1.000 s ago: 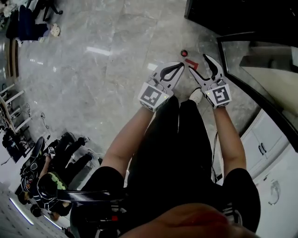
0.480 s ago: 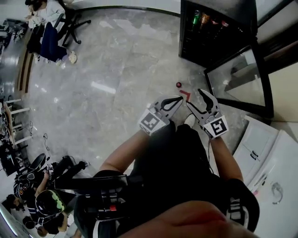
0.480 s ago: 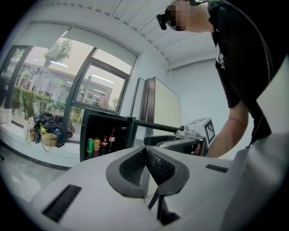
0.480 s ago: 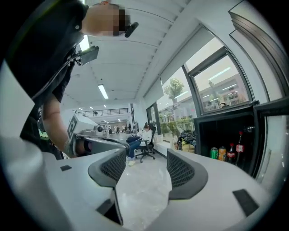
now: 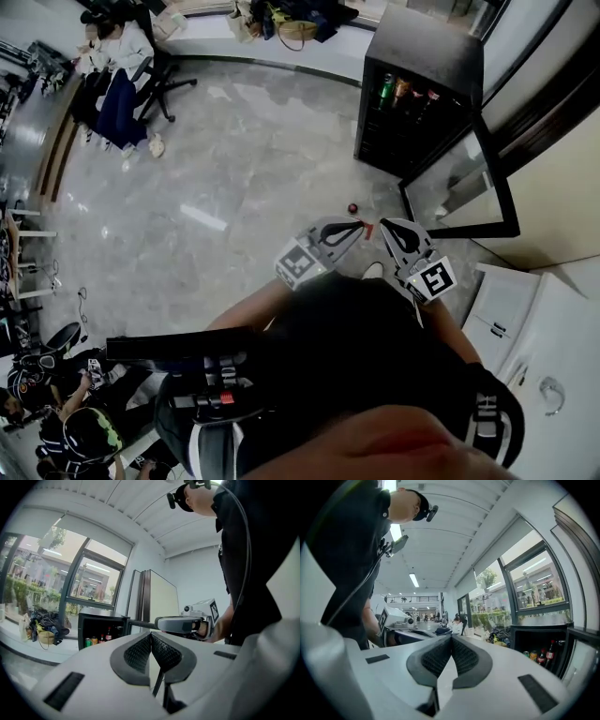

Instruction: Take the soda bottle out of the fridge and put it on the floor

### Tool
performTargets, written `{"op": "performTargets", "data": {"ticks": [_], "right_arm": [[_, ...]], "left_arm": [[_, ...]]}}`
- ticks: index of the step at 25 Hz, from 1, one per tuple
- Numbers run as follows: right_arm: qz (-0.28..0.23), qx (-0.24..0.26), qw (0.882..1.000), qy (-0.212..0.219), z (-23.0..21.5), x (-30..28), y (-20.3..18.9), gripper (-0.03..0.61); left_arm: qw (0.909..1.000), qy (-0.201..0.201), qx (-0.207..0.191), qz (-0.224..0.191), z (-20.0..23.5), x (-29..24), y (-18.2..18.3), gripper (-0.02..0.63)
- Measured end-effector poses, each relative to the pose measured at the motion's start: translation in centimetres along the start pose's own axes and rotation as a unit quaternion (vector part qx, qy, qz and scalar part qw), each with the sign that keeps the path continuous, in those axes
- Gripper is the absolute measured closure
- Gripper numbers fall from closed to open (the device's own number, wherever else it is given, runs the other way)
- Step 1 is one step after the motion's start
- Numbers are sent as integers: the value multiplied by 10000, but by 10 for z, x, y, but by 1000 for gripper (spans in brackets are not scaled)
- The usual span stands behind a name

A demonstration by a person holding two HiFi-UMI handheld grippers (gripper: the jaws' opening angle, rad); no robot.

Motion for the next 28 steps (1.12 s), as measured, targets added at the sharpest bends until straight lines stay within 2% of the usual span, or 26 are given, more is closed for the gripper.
{"op": "performTargets", "data": {"ticks": [3, 8, 12, 15, 23, 28], "right_arm": [[114, 130, 9998, -43, -2, -5, 9, 566], [83, -13, 9999, 135, -5, -12, 23, 567], [20, -183, 9998, 55, -10, -20, 31, 566], [40, -291, 9994, 160, -9, -21, 31, 566], [60, -90, 9999, 109, -22, -26, 29, 566], [122, -49, 9998, 179, -22, -26, 21, 568]], "left_arm": [[10000, 67, -24, -46, 6, 2, 9, 609], [9996, 262, -17, -85, 11, -4, 16, 609], [9994, 286, -105, -133, 23, -10, 24, 609], [9991, 385, -113, -165, 28, -10, 29, 609], [9987, 461, -147, -166, 36, -6, 35, 609], [9982, 592, -19, -131, 38, 0, 29, 609]]}}
Point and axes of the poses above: the fingertips, and each gripper's own axes: x backward along the fingers, z to its left, y out of its top, the point moved 1 cm from there along x, backward along the fingers, and after that the axes turned 11 degrees about -y, right-handed, at the moved point
